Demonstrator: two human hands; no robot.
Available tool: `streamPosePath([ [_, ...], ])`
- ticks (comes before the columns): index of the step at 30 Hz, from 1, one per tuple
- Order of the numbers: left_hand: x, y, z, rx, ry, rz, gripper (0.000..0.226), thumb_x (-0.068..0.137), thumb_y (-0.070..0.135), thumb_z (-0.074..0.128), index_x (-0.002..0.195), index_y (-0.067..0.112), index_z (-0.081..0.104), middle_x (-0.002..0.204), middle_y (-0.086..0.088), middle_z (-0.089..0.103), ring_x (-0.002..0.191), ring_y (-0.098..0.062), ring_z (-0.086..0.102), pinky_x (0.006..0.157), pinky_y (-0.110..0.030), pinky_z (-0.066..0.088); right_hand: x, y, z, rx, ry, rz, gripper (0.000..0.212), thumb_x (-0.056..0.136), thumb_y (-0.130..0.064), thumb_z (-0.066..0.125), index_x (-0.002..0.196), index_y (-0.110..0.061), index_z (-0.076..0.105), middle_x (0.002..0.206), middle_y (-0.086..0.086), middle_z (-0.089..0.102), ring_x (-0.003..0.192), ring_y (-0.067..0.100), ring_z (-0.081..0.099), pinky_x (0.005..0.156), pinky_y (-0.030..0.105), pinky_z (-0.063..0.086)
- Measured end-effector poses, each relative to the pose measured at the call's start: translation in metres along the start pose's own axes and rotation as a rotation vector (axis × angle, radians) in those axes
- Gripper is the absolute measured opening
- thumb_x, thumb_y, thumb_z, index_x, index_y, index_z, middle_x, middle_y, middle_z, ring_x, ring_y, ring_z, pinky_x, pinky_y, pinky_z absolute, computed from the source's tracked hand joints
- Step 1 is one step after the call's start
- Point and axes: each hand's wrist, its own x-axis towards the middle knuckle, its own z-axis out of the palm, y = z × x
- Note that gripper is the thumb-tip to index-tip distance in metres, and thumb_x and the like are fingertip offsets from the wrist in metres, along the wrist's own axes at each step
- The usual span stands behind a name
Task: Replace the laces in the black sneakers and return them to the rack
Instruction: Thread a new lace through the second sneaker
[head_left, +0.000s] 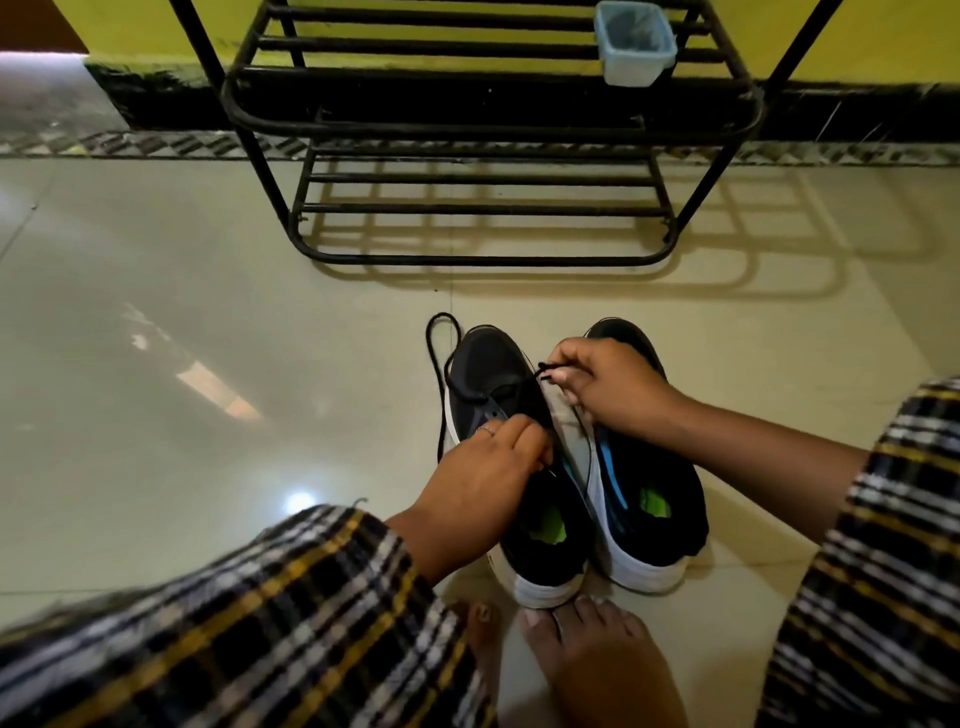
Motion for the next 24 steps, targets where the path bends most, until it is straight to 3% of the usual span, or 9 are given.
streamPosePath([
  [2,-0.001,-0.001,-0.001,-0.02,-0.008,0.005,0.012,0.093,0.013,0.047,0.102,0.015,0.054,0.102,-0.002,0.054,0.086,-0.021,0.05,0.063,-0.024,0.03,-0.001,-0.008,-0.011,0.105,0.052,0.006,0.027,0.095,-0.01,0.049,0.071,-0.022,0.053,0.056,-0.004,0.049,0.039,0.001,0.041,0.048,0.02,0.036],
  [6,-0.003,-0.002,-0.001,0.045,0.006,0.055,0.016,0.084,0.02,0.038,0.093,0.019,0.051,0.091,0.0,0.056,0.07,-0.018,0.053,0.051,-0.024,0.043,-0.006,-0.024,-0.029,0.369,0.129,-0.057,0.027,0.098,-0.006,0.044,0.077,-0.02,0.052,0.058,0.001,0.044,0.038,0.0,0.037,0.04,0.013,0.034],
  [12,-0.002,-0.002,-0.002,0.142,0.011,0.113,0.022,0.086,0.022,0.033,0.098,0.015,0.05,0.098,-0.006,0.058,0.068,-0.021,0.055,0.05,-0.03,0.048,-0.017,-0.031,-0.026,0.309,0.081,-0.208,0.027,0.098,-0.006,0.043,0.078,-0.022,0.051,0.059,0.0,0.046,0.044,0.003,0.039,0.044,0.014,0.036],
  [18,-0.004,-0.005,-0.01,0.223,-0.014,0.154,0.031,0.086,0.022,0.028,0.104,0.011,0.051,0.105,-0.009,0.06,0.067,-0.022,0.06,0.046,-0.032,0.051,-0.018,-0.015,-0.035,0.375,0.192,-0.085,0.021,0.097,-0.009,0.046,0.081,-0.019,0.054,0.06,0.0,0.048,0.04,0.002,0.04,0.041,0.013,0.036],
  [21,-0.005,-0.007,-0.011,0.311,-0.026,0.209,0.037,0.086,0.019,0.026,0.105,0.008,0.056,0.107,-0.011,0.061,0.058,-0.022,0.059,0.043,-0.031,0.05,-0.021,-0.007,-0.035,0.231,0.226,-0.151,0.013,0.096,-0.012,0.049,0.087,-0.016,0.058,0.062,-0.006,0.05,0.047,-0.002,0.043,0.049,0.012,0.036],
  [24,-0.006,-0.008,-0.013,0.327,-0.023,0.221,0.037,0.087,0.018,0.026,0.102,0.008,0.058,0.105,-0.01,0.062,0.053,-0.022,0.056,0.039,-0.031,0.048,-0.026,-0.006,-0.034,0.158,0.227,-0.201,0.011,0.094,-0.014,0.05,0.088,-0.015,0.059,0.066,0.001,0.053,0.059,0.007,0.045,0.059,0.025,0.037],
])
